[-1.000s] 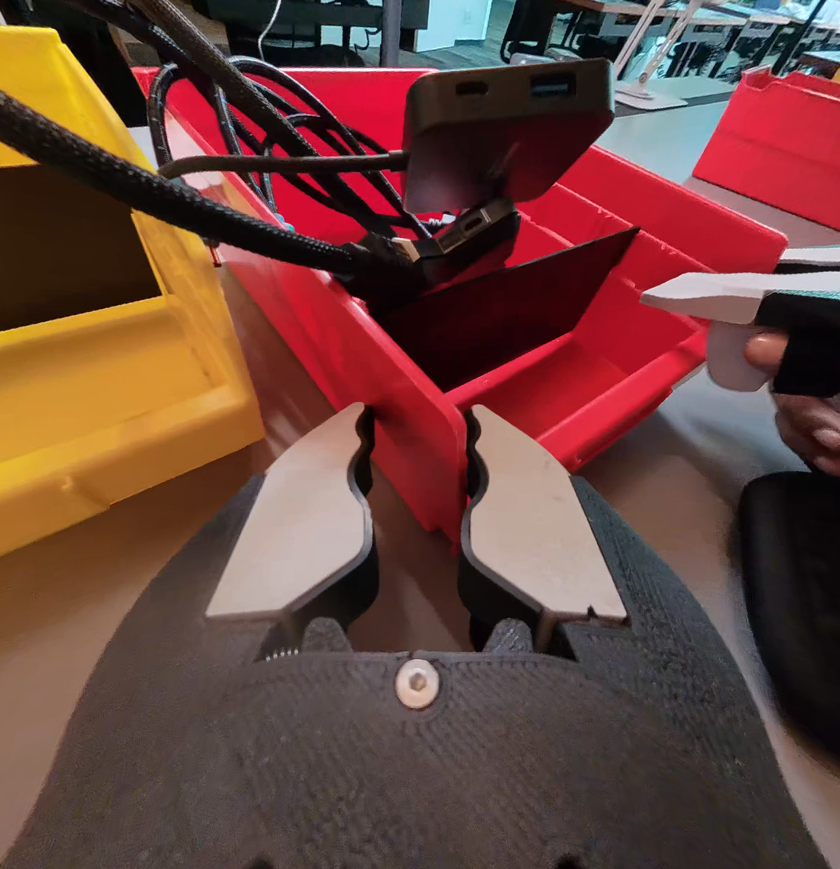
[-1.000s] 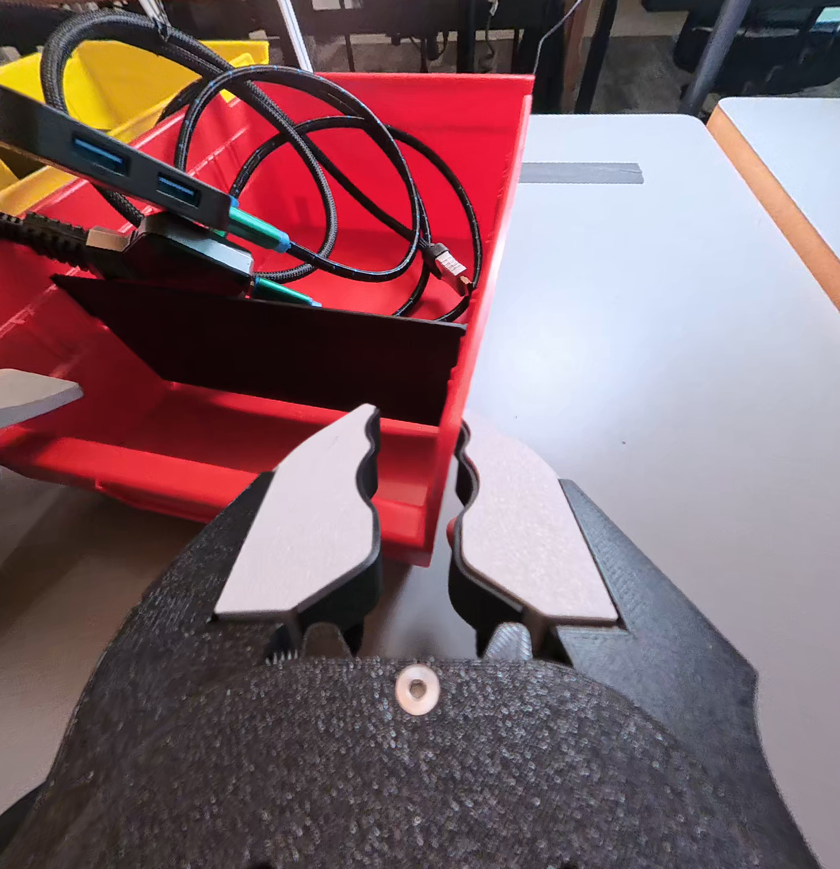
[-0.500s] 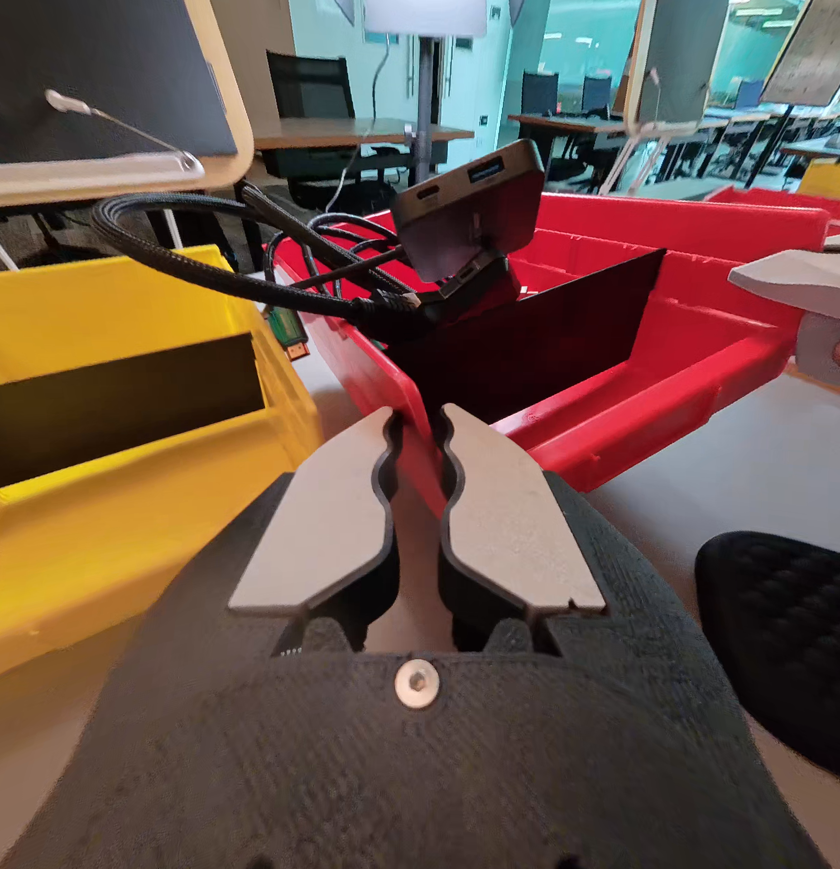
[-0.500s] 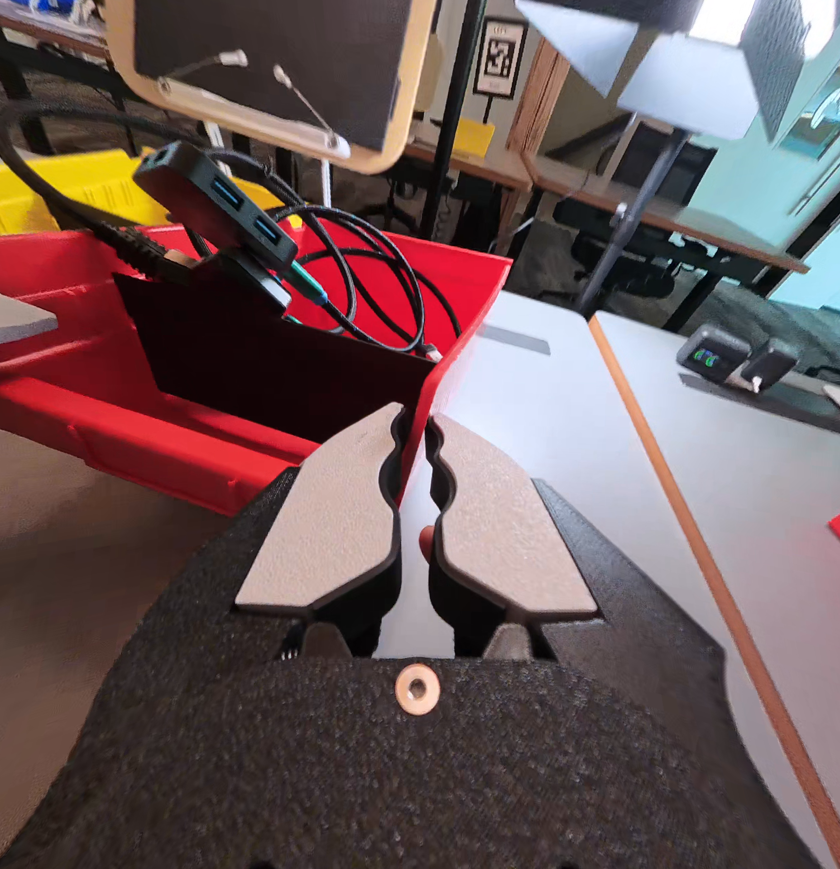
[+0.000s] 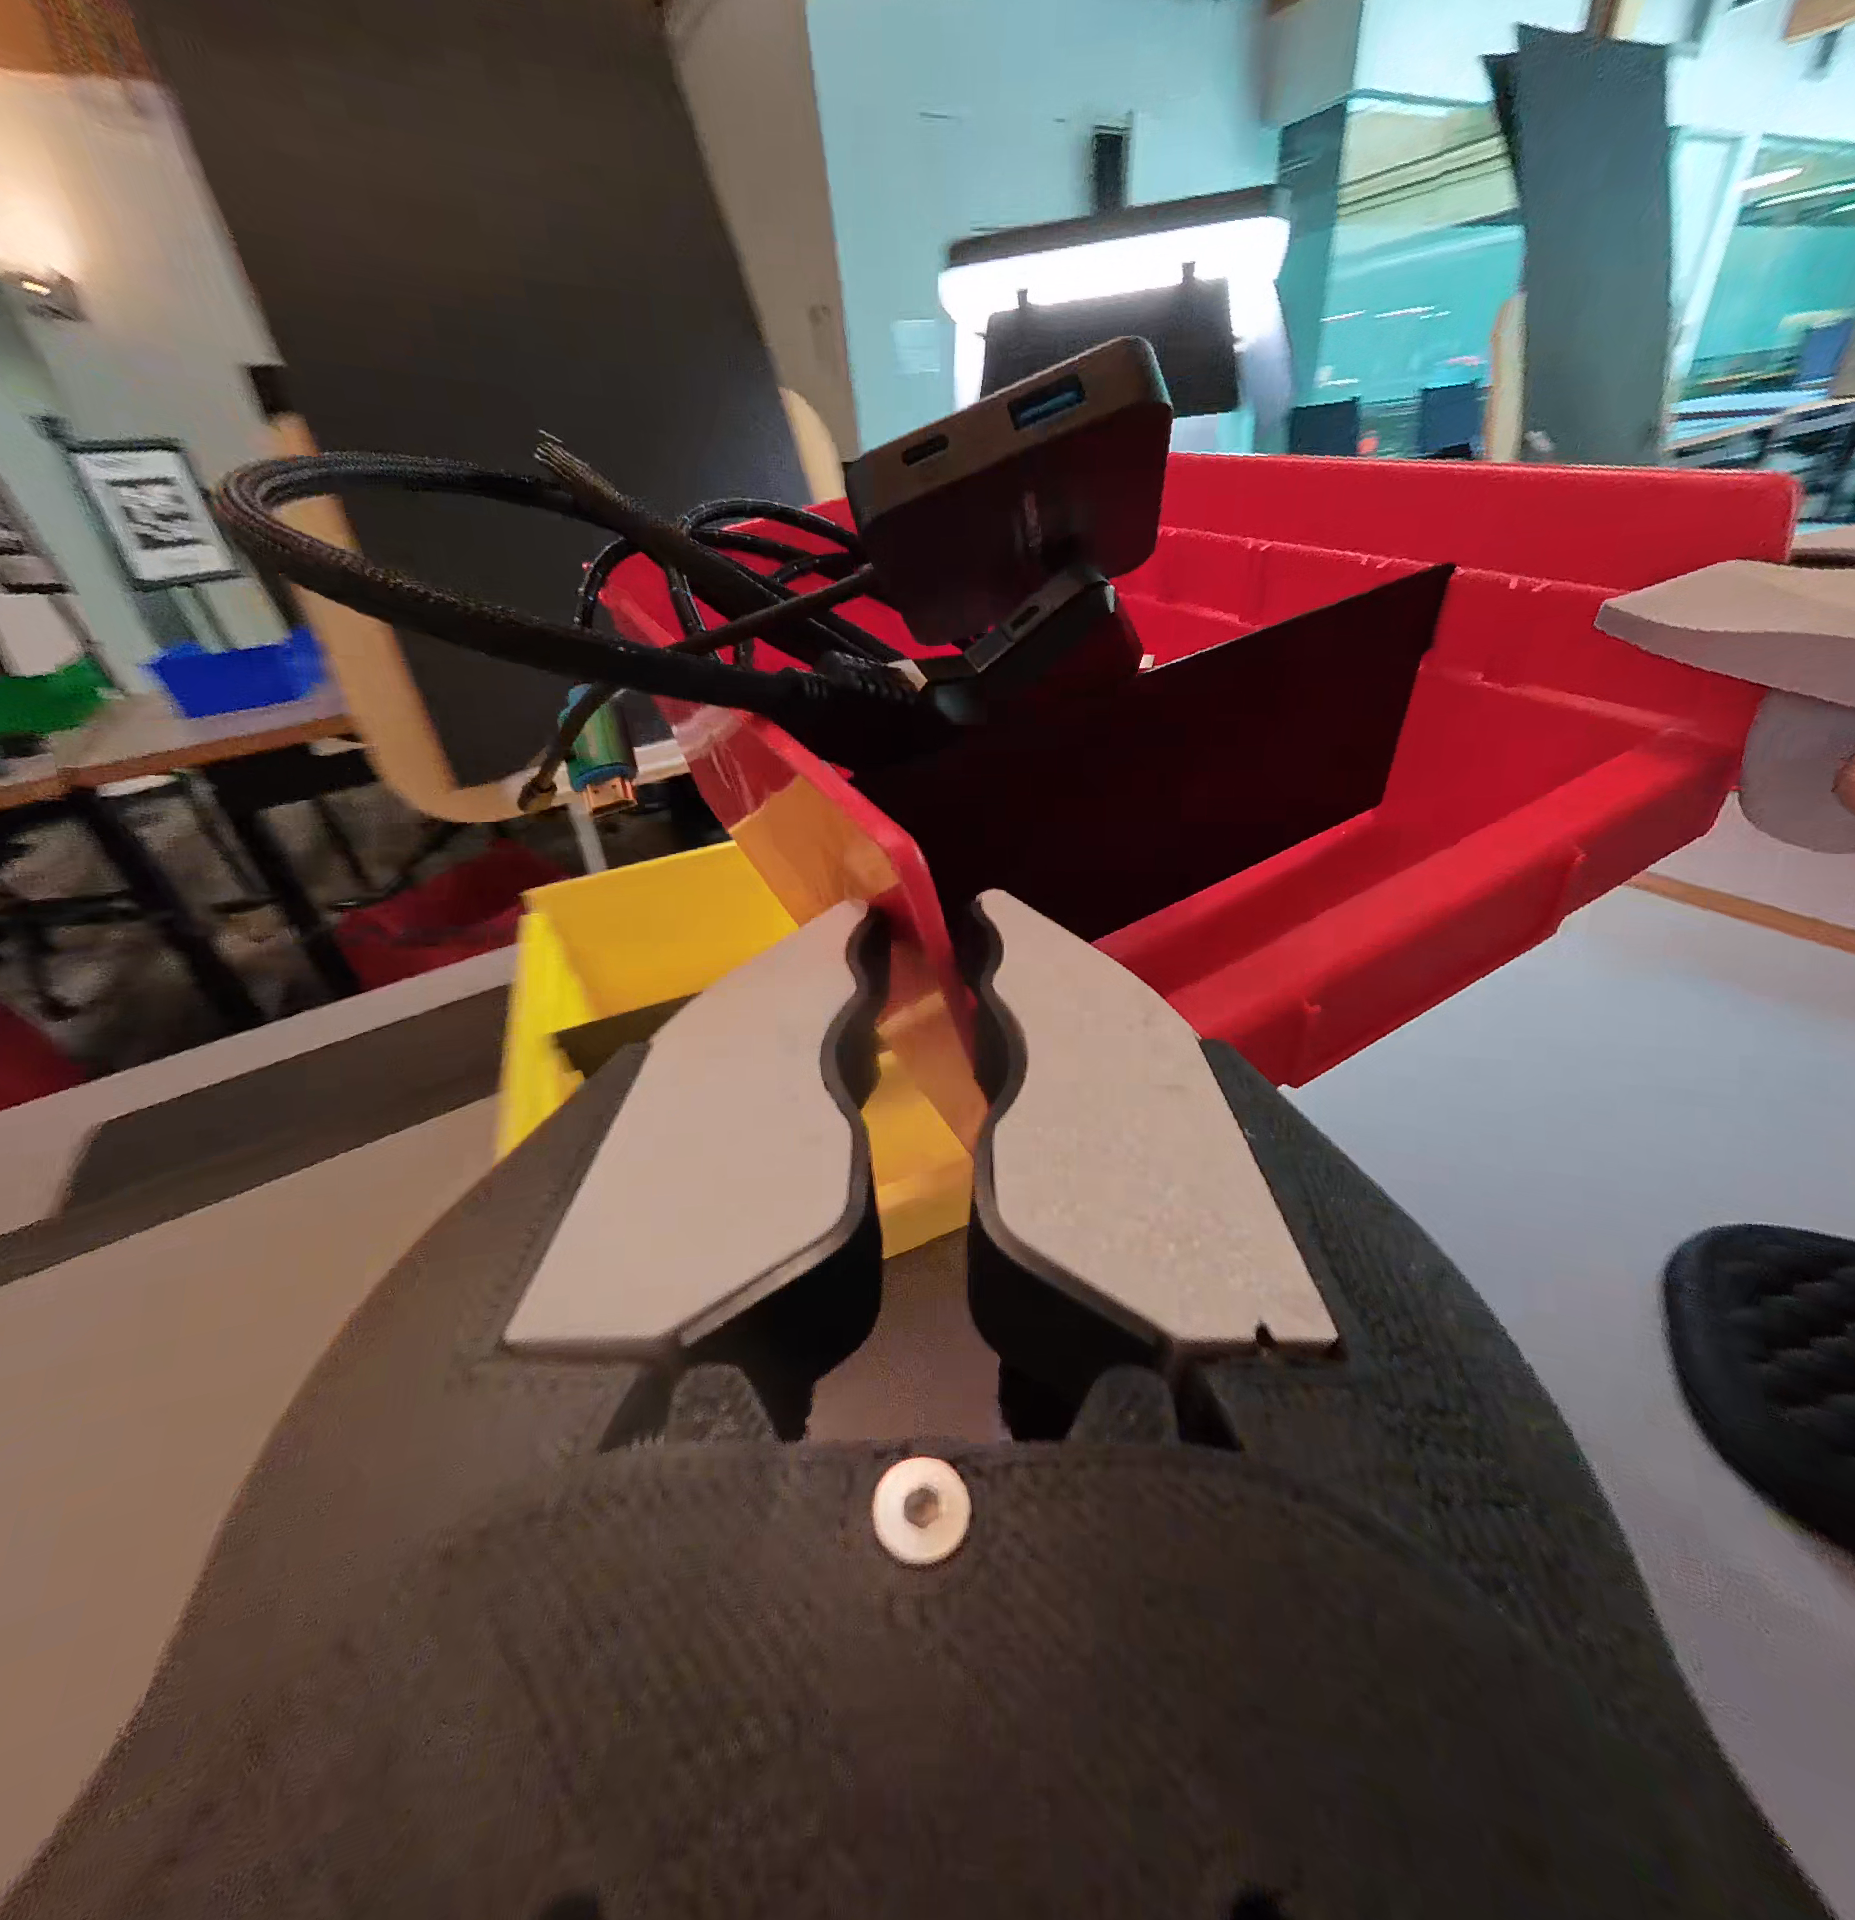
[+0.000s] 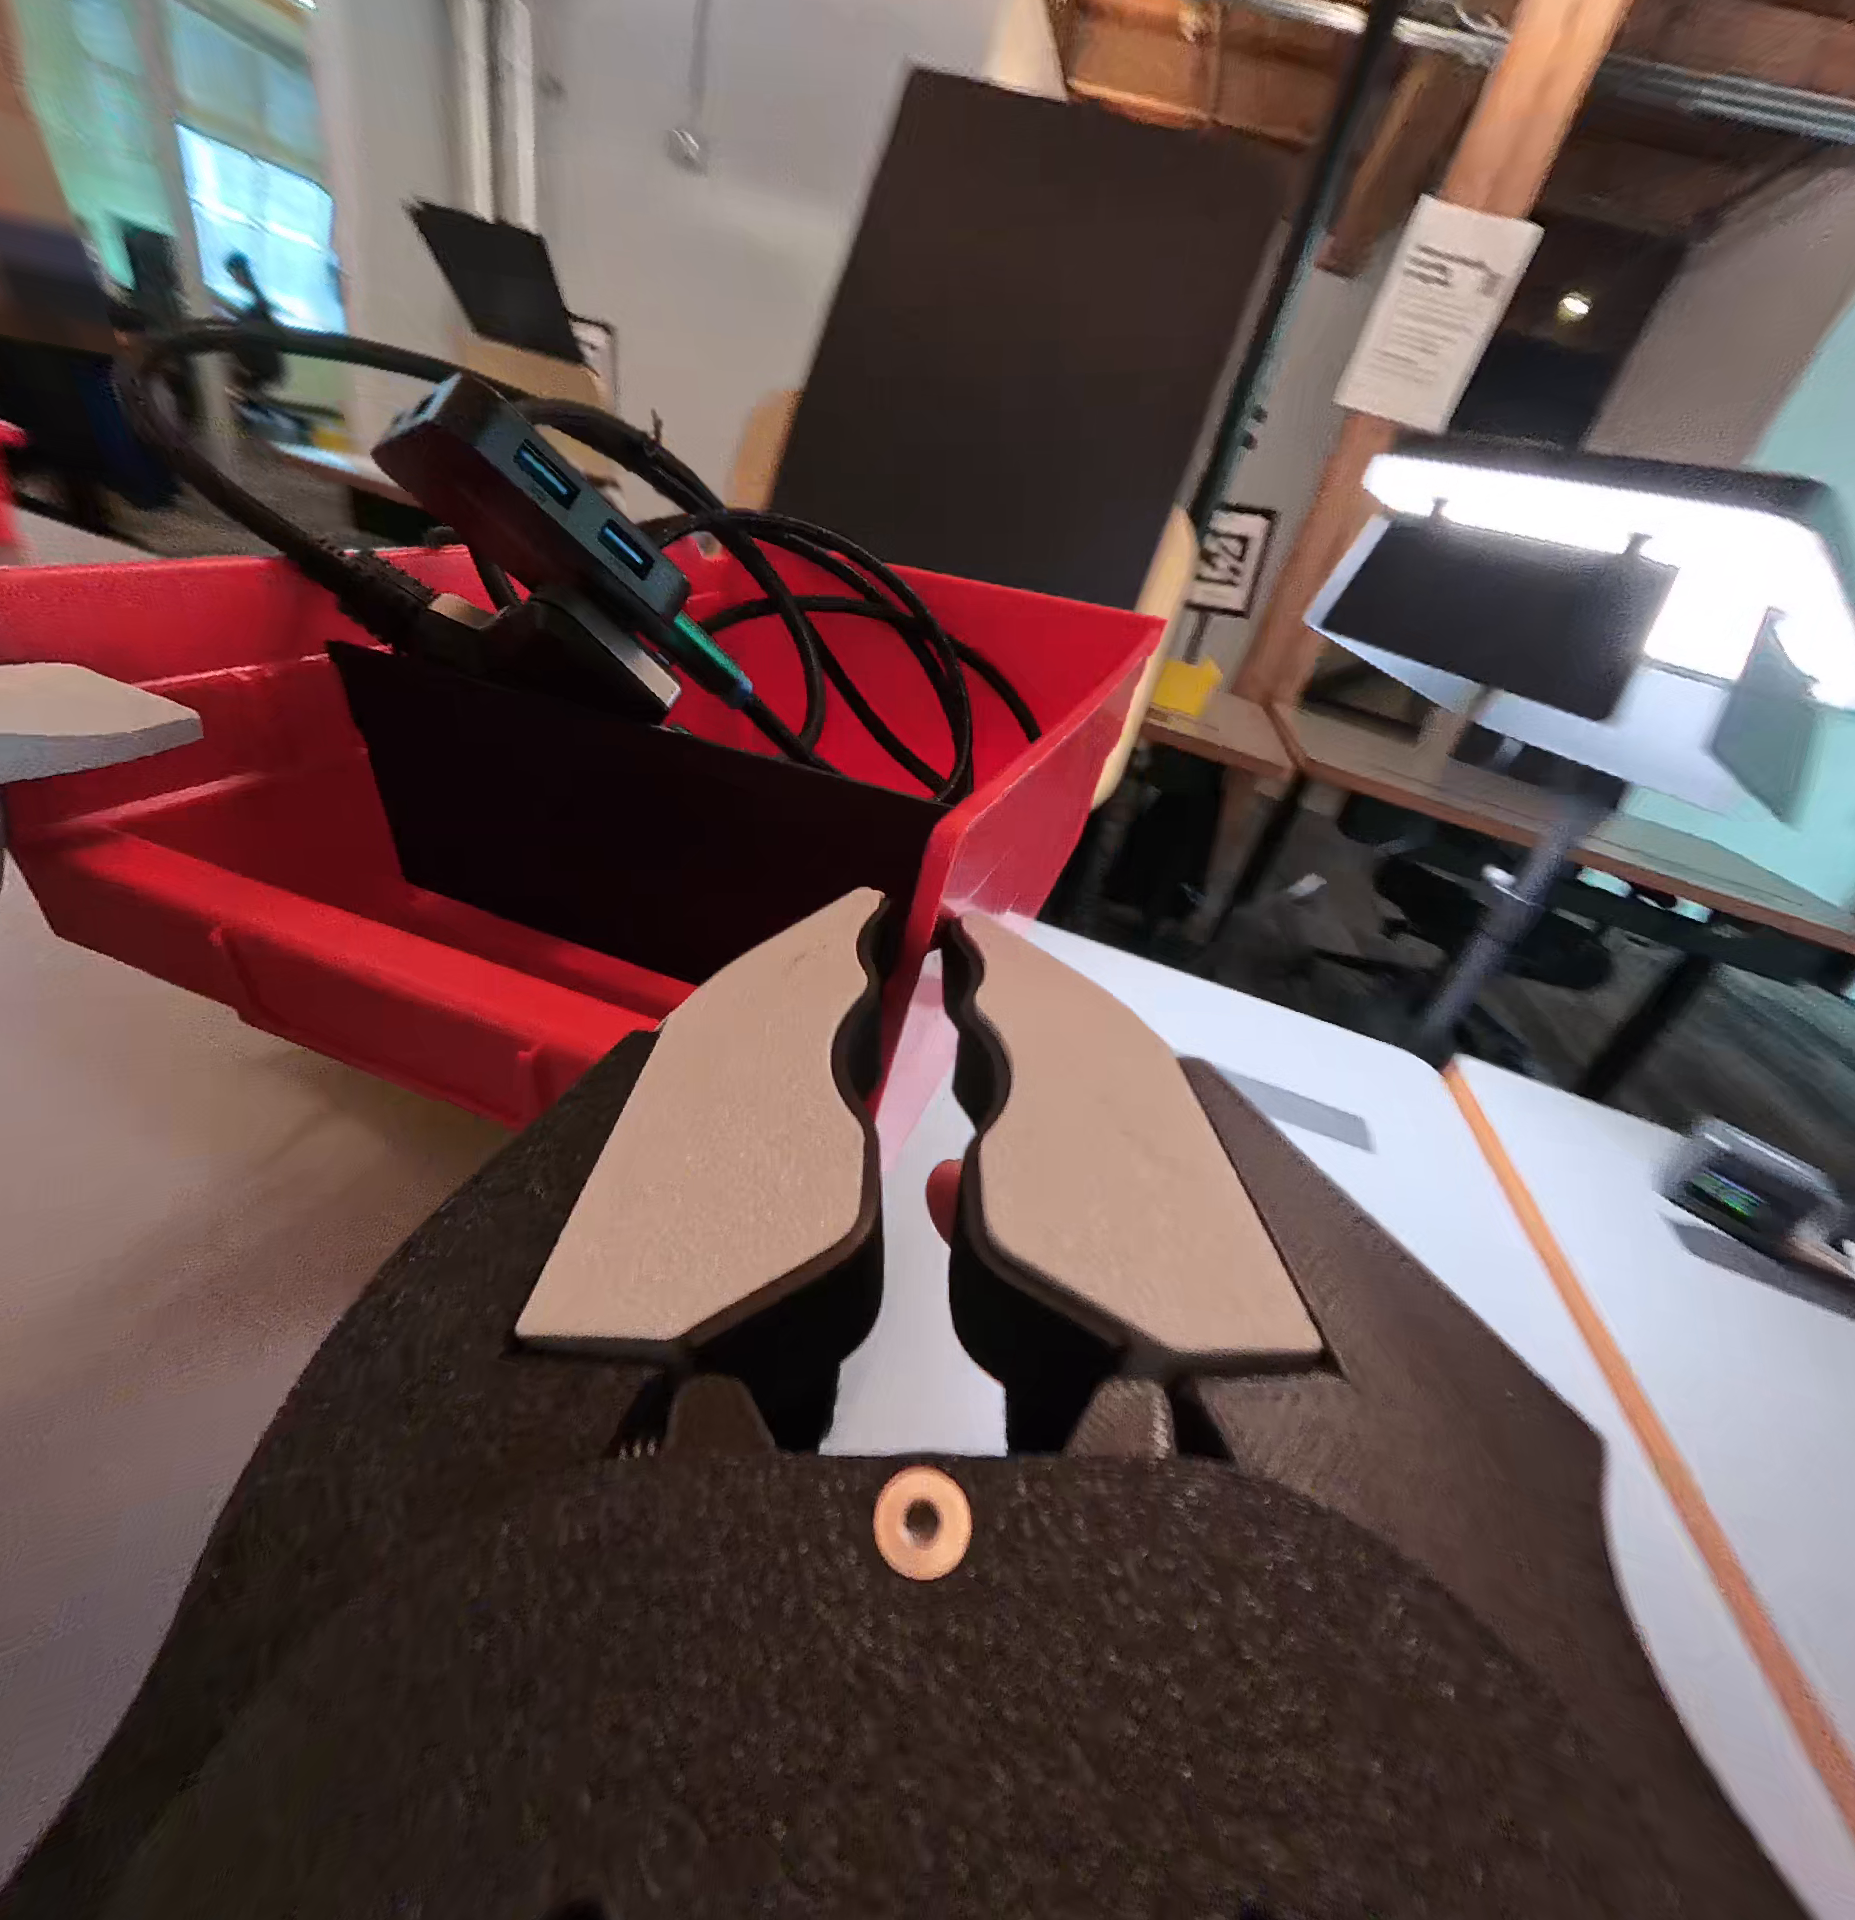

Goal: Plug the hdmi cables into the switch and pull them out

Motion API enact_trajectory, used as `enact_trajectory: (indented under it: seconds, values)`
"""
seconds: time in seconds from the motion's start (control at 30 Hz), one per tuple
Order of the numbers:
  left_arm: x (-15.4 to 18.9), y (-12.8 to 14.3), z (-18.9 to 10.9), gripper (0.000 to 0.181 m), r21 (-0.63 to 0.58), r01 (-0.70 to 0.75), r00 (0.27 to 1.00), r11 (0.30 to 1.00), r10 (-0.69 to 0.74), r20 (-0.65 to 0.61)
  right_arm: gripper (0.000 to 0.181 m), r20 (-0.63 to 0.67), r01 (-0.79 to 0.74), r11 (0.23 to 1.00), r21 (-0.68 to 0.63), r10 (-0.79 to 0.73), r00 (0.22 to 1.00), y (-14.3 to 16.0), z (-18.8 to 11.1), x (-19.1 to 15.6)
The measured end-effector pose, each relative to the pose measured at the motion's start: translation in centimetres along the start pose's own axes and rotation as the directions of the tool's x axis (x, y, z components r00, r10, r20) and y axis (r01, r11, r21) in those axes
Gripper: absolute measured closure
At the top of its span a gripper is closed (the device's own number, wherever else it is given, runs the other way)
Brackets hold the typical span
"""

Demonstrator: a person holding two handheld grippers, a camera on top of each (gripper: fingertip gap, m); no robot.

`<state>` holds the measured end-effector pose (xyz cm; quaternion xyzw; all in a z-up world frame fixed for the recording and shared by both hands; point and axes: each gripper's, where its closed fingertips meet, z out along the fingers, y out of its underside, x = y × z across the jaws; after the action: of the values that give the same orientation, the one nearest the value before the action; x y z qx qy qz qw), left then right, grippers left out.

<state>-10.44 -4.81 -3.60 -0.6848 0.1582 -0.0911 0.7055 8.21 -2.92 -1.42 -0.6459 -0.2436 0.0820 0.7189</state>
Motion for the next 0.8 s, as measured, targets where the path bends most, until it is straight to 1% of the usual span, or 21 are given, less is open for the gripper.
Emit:
enact_trajectory:
  seconds: [0.1, 0.2, 0.3, 0.4, 0.47, 0.53, 0.67, 0.73, 0.8]
  values:
    - [-5.0, -0.4, -4.0, 0.168, -0.013, -0.04, 0.992, 0.999, 0.041, 0.118, 0.173, 0.118, -0.033, 0.997, 0.066, 0.026, 0.993, -1.8, 2.6, -5.4]
    - [-10.1, 0.3, -8.3, 0.168, -0.042, -0.049, 0.971, 0.998, 0.058, 0.231, 0.172, 0.247, -0.064, 0.994, 0.085, 0.041, 0.968, -2.6, 5.6, -11.5]
    - [-14.5, 2.0, -11.7, 0.168, -0.074, -0.035, 0.944, 0.997, 0.057, 0.324, 0.172, 0.357, -0.104, 0.992, 0.074, 0.072, 0.931, -2.4, 8.5, -17.3]
    - [-18.0, 4.6, -14.0, 0.169, -0.113, -0.011, 0.921, 0.994, 0.054, 0.385, 0.171, 0.426, -0.137, 0.99, 0.038, 0.108, 0.898, -1.0, 11.0, -22.1]
    - [-20.0, 6.8, -14.7, 0.169, -0.138, 0.005, 0.911, 0.99, 0.052, 0.408, 0.171, 0.454, -0.143, 0.99, 0.013, 0.122, 0.883, 0.6, 12.3, -24.7]
    - [-21.6, 9.3, -14.8, 0.17, -0.155, 0.032, 0.908, 0.987, 0.036, 0.418, 0.17, 0.472, -0.134, 0.991, -0.02, 0.128, 0.872, 2.6, 13.4, -26.6]
    - [-23.2, 14.7, -13.7, 0.17, -0.189, 0.112, 0.919, 0.976, -0.029, 0.392, 0.169, 0.495, -0.087, 0.992, -0.088, 0.119, 0.861, 6.9, 14.9, -28.7]
    - [-23.3, 15.8, -13.1, 0.17, -0.182, 0.099, 0.922, 0.978, -0.022, 0.386, 0.169, 0.493, -0.061, 0.992, -0.113, 0.109, 0.863, 8.8, 15.3, -28.8]
    - [-23.6, 16.0, -12.4, 0.17, -0.183, 0.099, 0.915, 0.978, -0.017, 0.404, 0.168, 0.493, -0.041, 0.992, -0.118, 0.095, 0.865, 10.0, 15.5, -28.7]
